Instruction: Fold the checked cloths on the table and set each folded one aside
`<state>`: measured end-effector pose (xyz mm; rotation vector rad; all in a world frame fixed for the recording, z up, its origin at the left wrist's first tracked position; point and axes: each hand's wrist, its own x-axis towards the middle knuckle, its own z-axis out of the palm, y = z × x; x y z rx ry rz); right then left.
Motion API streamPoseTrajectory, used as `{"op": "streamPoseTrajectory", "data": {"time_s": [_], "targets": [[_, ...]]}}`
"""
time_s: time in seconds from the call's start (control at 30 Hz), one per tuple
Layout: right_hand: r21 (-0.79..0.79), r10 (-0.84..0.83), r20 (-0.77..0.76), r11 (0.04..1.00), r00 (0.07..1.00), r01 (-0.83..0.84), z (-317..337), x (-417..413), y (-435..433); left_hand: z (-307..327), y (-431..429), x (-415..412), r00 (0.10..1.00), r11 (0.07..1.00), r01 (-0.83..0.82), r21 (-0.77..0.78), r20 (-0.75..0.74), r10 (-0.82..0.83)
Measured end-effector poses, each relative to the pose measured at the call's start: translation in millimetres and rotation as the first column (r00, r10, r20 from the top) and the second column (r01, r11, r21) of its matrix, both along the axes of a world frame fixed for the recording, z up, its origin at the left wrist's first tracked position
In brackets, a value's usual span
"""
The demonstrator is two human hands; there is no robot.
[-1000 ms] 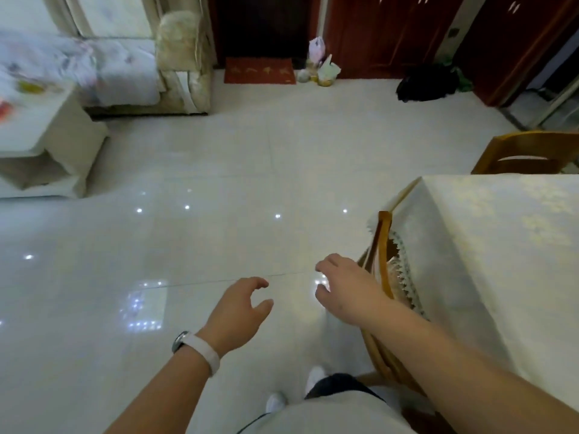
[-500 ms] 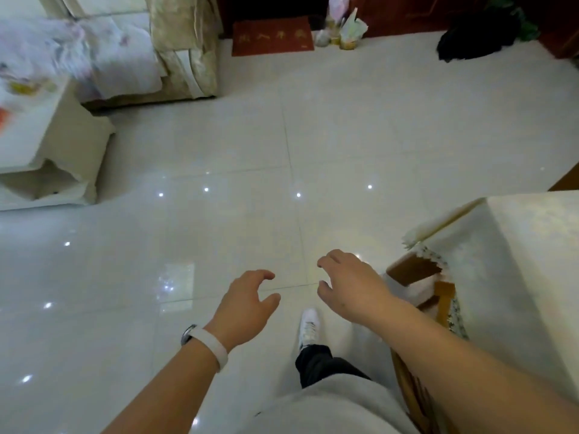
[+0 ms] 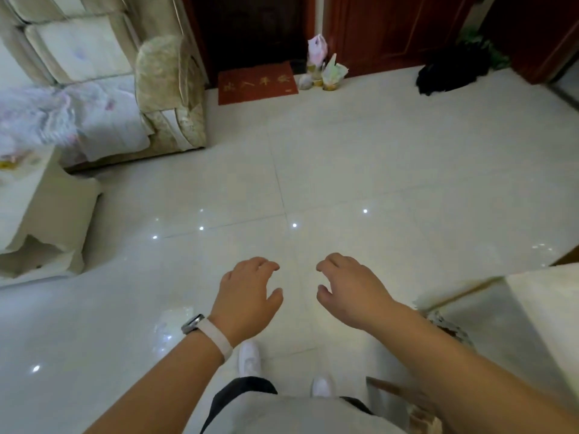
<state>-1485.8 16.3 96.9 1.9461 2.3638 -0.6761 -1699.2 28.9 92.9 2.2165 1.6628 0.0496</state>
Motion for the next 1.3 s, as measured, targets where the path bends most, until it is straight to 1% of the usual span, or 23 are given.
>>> {"op": "streamPoseTrajectory", "data": {"time_s": [0.2, 0.33, 0.43, 0.5, 0.67, 0.8, 0.97, 1.07, 1.17, 1.3], "targets": [[-0.027, -0.04, 0.069, 0.999, 0.997, 0.042, -14, -28, 76, -24, 88, -23, 0.994, 0.993, 0.093, -0.065, 0.057, -0.09], [-0.036, -0.101, 0.11, 0.994, 0.989, 0.105, -13, -56, 137, -33, 159, -45, 0.983, 0.979, 0.179, -0.092, 0.043, -0.176], [-0.043, -0.139, 0.138, 0.988, 0.981, 0.146, -8, -73, 177, -31, 211, -64, 0.973, 0.971, 0.227, -0.079, 0.069, -0.221], [-0.015, -0.196, 0.145, 0.98, 0.97, 0.201, -3, -80, 200, -24, 245, -70, 0.964, 0.965, 0.258, -0.053, 0.087, -0.253], [0.044, -0.351, 0.101, 0.936, 0.931, 0.348, 7, -81, 235, -17, 313, -60, 0.928, 0.932, 0.358, 0.052, 0.089, -0.362], [0.034, -0.422, 0.111, 0.906, 0.9, 0.421, 11, -64, 246, -15, 344, -39, 0.9, 0.902, 0.423, 0.085, 0.079, -0.43], [0.013, -0.528, 0.077, 0.849, 0.846, 0.529, 4, -32, 256, -20, 374, 3, 0.849, 0.849, 0.528, 0.022, -0.008, -0.528], [0.017, -0.554, 0.034, 0.833, 0.832, 0.554, -2, -7, 267, -21, 388, 33, 0.836, 0.836, 0.548, 0.0, -0.041, -0.548], [0.008, -0.568, 0.004, 0.823, 0.823, 0.568, -9, 31, 283, -18, 402, 73, 0.828, 0.829, 0.558, -0.012, -0.059, -0.558], [0.001, -0.597, -0.032, 0.802, 0.802, 0.597, -13, 104, 299, -8, 423, 150, 0.81, 0.813, 0.582, -0.007, -0.088, -0.58]]}}
